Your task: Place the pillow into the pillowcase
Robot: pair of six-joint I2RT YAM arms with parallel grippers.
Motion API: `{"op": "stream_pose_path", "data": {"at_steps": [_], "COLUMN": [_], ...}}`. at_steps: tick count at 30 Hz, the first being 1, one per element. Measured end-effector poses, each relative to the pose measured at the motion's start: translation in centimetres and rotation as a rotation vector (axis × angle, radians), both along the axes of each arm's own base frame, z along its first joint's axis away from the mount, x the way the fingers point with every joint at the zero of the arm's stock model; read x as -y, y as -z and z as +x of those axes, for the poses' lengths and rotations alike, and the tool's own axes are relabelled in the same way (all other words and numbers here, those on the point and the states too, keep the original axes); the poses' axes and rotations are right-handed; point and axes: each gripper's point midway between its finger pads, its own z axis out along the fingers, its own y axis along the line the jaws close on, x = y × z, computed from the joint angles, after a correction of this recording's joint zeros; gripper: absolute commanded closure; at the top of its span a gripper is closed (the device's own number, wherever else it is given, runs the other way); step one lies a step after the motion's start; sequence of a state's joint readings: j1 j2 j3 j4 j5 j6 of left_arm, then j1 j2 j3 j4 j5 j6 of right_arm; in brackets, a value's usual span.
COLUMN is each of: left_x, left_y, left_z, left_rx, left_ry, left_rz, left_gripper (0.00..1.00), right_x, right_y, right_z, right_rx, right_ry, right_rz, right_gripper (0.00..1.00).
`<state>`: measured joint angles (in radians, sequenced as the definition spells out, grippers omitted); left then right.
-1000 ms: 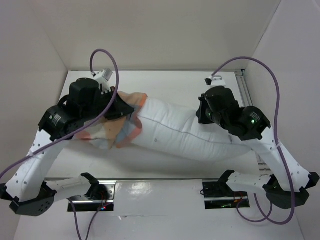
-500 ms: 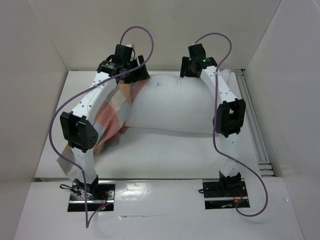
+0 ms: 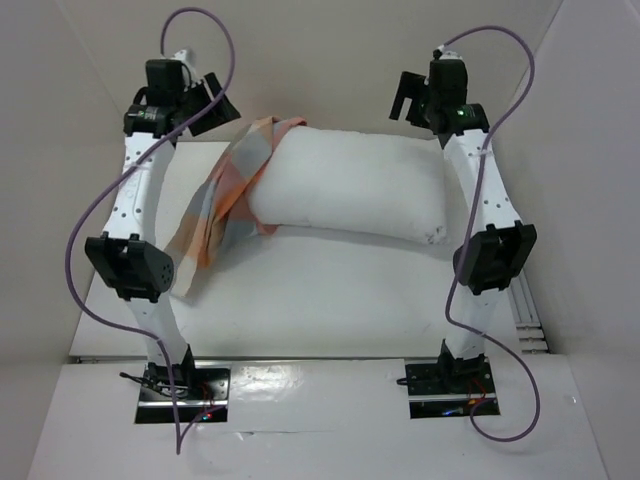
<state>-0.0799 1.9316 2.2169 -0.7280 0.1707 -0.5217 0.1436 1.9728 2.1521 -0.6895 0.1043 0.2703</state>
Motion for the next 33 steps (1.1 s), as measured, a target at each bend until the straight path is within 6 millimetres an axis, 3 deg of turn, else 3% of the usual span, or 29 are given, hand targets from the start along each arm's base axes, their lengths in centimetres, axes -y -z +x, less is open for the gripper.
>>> {"op": "stream_pose_path", "data": {"at_steps": [1,3,6,8,11,14,16,18,20,21,23,27,28,33], "left_x": [-1.0,-3.1,-4.5,-4.3,-4.2,-4.7,-5.1,-5.3,-5.4,-5.4,-5.6,-6.5,-6.8,-7.3], "left_y": [-0.5,-0.9,-0.1,1.4,5.3,9.7,12.9,15.1,16.0,16.2,16.5,17.3,17.7,18.1], "left_z": [-0.2,-0.9,-3.2,-5.1,-8.1,-10.0,-11.0,-11.8,-11.9,-11.8,-11.4,-9.7,-9.3,-8.0], "left_rx": [0.008,0.015,-0.011,-0.045,-0.125,-0.217,-0.283,-0.332,-0.342,-0.338,-0.325,-0.322,-0.329,-0.349], "left_ry": [-0.014,-0.052,-0.086,-0.086,-0.091,-0.111,-0.116,-0.120,-0.124,-0.131,-0.149,-0.181,-0.190,-0.200], "left_rz": [-0.007,-0.008,0.006,0.027,0.063,0.099,0.120,0.133,0.136,0.130,0.104,0.033,0.021,0.016], "left_gripper": [0.29,0.29,0.29,0.28,0.23,0.20,0.19,0.18,0.23,0.27,0.36,0.76,0.96,1.00], "right_x": [-0.2,-1.3,-6.0,-10.5,-17.1,-21.3,-22.3,-22.4,-22.3,-22.2,-22.1,-21.8,-21.6,-21.2], "right_y": [-2.2,-4.0,-4.1,-2.0,3.5,9.3,12.5,14.9,15.8,15.8,15.4,15.4,15.4,14.7], "right_z": [-0.6,-1.3,-3.1,-4.7,-6.9,-7.6,-6.9,-5.7,-4.8,-4.6,-4.2,-3.9,-4.1,-4.8], "right_rx": [0.044,0.081,0.088,0.046,-0.062,-0.156,-0.201,-0.223,-0.221,-0.217,-0.199,-0.179,-0.178,-0.160], "right_ry": [-0.014,-0.042,-0.131,-0.215,-0.338,-0.399,-0.391,-0.366,-0.340,-0.332,-0.320,-0.305,-0.306,-0.312], "right_rz": [-0.003,-0.015,-0.040,-0.057,-0.100,-0.153,-0.189,-0.210,-0.214,-0.213,-0.203,-0.170,-0.164,-0.142], "right_gripper": [0.00,0.00,0.00,0.00,0.00,0.00,0.02,0.15,0.45,0.72,0.96,1.00,1.00,1.00]}}
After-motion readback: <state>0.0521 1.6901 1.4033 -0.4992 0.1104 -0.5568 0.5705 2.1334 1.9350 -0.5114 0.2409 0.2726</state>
